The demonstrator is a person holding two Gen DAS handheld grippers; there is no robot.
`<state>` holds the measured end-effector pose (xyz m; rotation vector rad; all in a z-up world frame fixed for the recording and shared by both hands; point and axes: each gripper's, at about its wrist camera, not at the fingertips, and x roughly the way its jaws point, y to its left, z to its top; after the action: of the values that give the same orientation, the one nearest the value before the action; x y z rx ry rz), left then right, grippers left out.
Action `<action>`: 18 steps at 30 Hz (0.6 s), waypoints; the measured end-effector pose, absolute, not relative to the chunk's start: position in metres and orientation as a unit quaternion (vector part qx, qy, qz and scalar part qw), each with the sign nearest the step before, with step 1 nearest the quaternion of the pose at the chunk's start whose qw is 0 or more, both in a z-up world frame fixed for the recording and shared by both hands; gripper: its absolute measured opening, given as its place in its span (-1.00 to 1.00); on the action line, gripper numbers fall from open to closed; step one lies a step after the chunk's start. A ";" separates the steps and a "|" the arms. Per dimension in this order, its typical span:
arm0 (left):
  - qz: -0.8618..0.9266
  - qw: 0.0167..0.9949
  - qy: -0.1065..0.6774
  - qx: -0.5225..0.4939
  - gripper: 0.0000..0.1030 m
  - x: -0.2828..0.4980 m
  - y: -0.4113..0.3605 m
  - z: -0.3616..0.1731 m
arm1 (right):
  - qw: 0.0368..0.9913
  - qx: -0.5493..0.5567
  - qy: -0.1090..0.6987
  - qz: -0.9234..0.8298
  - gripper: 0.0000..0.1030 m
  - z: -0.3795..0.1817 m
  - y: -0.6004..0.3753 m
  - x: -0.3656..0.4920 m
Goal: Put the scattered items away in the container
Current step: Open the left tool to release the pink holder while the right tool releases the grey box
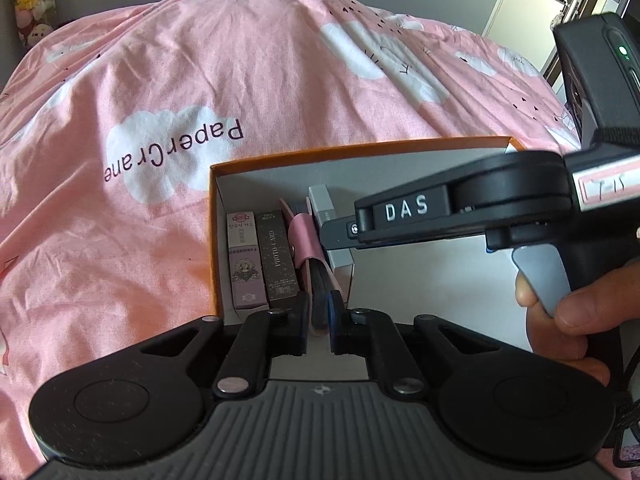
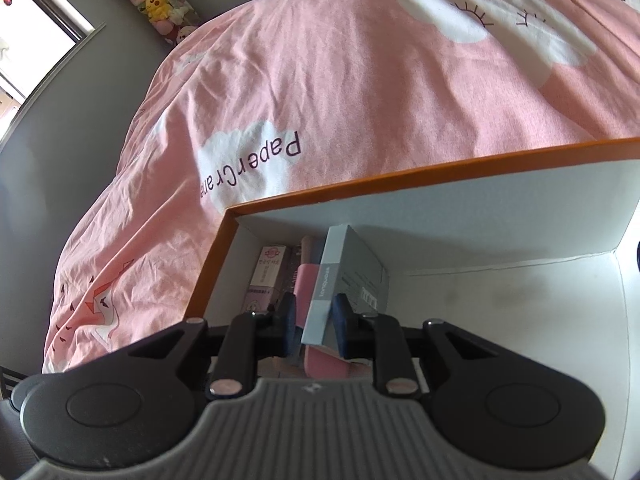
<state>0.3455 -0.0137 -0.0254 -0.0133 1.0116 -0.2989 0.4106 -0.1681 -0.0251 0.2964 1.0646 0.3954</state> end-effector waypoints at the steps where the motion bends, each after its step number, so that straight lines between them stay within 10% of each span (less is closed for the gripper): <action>1: -0.140 0.865 0.481 -0.006 -0.81 0.344 -0.013 -0.023 | 0.835 0.135 0.499 0.188 -0.53 -0.022 -0.167 0.407; 5: -0.132 0.870 0.475 -0.006 -0.81 0.335 -0.009 -0.012 | 0.854 0.101 0.473 0.191 -0.23 -0.006 -0.164 0.388; 18: -0.116 0.886 0.448 -0.004 -0.76 0.293 0.001 0.020 | 0.889 0.025 0.413 0.197 -0.18 0.029 -0.154 0.321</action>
<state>0.2926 0.0013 0.0202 -0.0087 0.9315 -0.2408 0.3210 -0.1542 0.0291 0.0523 0.8572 0.4086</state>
